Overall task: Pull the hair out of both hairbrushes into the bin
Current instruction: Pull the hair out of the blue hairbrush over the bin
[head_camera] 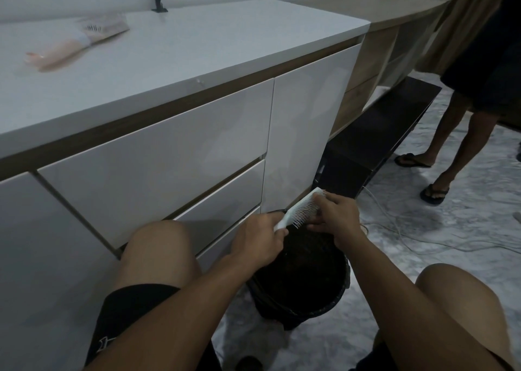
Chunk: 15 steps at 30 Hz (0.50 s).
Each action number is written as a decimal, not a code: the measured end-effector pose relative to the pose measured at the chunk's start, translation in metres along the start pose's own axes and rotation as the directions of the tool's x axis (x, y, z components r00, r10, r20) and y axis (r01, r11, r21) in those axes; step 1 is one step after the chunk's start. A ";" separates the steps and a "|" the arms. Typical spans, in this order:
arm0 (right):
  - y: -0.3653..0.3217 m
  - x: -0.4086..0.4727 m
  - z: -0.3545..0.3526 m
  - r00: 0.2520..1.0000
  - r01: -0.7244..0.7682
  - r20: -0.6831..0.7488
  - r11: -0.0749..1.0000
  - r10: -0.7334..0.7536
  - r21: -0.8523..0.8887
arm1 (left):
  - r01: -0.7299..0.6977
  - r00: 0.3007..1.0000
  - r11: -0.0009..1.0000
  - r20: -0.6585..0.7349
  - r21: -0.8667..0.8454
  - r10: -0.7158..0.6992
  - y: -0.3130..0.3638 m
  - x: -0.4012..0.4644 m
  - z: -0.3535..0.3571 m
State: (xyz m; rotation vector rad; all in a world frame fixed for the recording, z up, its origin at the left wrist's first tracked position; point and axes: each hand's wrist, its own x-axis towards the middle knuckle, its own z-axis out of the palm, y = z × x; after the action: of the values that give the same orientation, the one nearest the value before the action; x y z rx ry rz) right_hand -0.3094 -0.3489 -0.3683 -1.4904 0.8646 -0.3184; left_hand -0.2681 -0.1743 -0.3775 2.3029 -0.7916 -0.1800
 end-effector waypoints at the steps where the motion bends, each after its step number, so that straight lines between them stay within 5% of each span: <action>1: 0.000 0.000 -0.001 1.000 0.009 -0.014 1.000 -0.009 0.003 | 0.013 1.000 1.000 0.010 -0.020 -0.012 -0.001 0.001 0.001; 11: -0.002 0.003 -0.013 0.967 0.145 -0.197 0.985 -0.161 -0.091 | 0.188 0.981 0.943 0.095 -0.275 -0.168 -0.010 0.009 0.009; 15: 0.002 0.007 -0.011 0.973 0.188 -0.095 0.964 -0.208 -0.187 | 0.265 0.963 0.902 0.144 -0.340 -0.228 -0.009 0.010 0.012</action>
State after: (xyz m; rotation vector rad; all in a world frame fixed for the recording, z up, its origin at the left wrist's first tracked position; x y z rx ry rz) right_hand -0.3126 -0.3620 -0.3706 -1.7433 0.8522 -0.4893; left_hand -0.2595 -0.1811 -0.3915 2.0480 -0.4636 -0.5163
